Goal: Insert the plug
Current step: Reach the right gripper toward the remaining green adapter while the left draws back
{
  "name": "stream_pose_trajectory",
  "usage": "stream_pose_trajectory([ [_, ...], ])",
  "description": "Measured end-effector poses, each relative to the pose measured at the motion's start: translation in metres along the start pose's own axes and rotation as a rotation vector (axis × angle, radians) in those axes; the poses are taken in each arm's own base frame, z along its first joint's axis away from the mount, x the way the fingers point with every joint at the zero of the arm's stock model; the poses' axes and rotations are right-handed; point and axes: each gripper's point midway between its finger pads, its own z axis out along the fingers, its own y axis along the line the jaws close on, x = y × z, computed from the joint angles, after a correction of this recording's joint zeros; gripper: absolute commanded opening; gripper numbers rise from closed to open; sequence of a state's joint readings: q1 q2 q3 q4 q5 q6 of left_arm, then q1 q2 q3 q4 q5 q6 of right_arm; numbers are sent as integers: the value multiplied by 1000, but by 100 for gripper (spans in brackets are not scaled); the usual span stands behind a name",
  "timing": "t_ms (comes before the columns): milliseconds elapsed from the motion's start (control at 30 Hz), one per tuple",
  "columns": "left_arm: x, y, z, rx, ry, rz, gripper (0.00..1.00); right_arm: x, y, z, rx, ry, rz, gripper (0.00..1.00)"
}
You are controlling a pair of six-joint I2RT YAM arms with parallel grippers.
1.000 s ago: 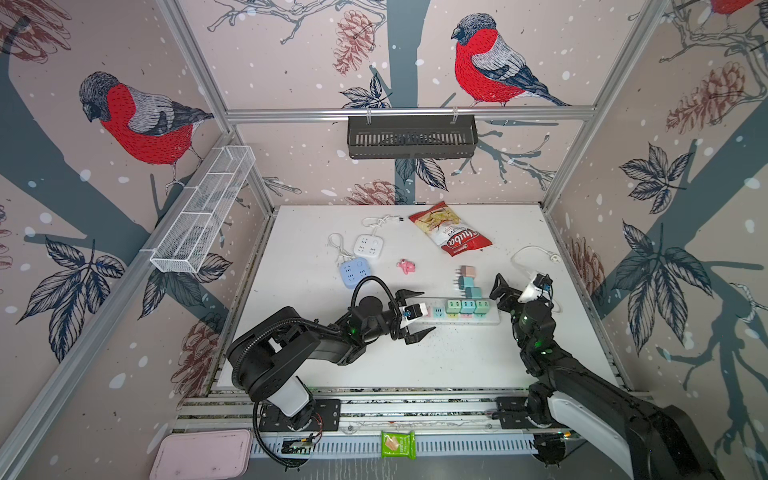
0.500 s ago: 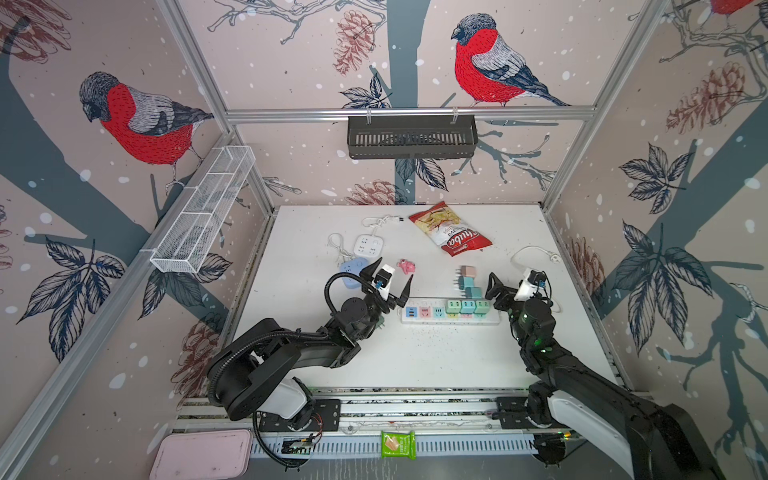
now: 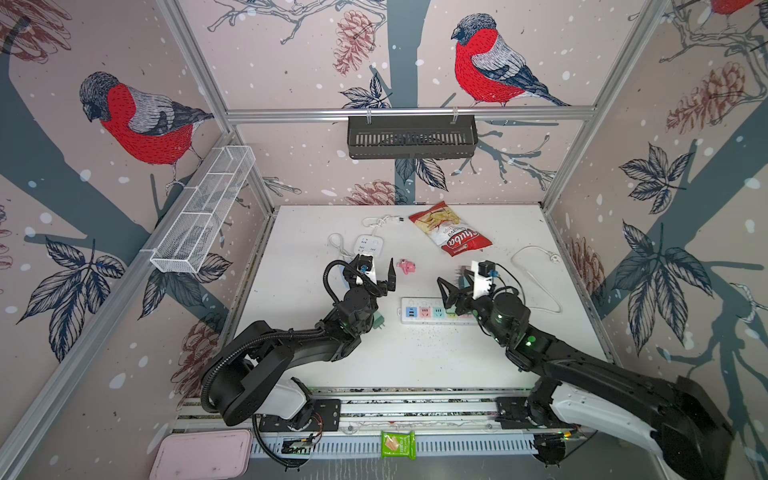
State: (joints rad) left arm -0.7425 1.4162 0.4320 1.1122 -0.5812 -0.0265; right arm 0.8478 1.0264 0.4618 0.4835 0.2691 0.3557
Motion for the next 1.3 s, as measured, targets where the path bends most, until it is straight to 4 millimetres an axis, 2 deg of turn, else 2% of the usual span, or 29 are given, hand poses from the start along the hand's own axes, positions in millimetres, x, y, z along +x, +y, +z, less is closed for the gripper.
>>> stream_pose_trajectory([
  [167,4,32,3,-92,15,-92,98,33,28,45,25,175,-86,91],
  [267,9,38,4,-112,32,-121,98,58,34,72,73,292,-137,91],
  [433,15,41,6,-123,55,-151,98,82,24,105,170,424,-177,92],
  [567,19,41,6,-126,70,-173,98,95,15,118,199,492,-185,89],
  [633,23,49,7,-145,76,-197,98,103,21,120,172,523,-183,88],
  [767,31,68,6,-187,91,-257,98,126,51,117,57,586,-187,87],
  [933,26,71,3,-196,85,-308,98,151,87,106,-38,638,-218,84],
  [1133,25,82,3,-274,91,-334,98,166,123,88,-122,660,-255,81],
  [1300,19,88,5,-330,99,-375,98,176,136,80,-152,677,-272,81],
])
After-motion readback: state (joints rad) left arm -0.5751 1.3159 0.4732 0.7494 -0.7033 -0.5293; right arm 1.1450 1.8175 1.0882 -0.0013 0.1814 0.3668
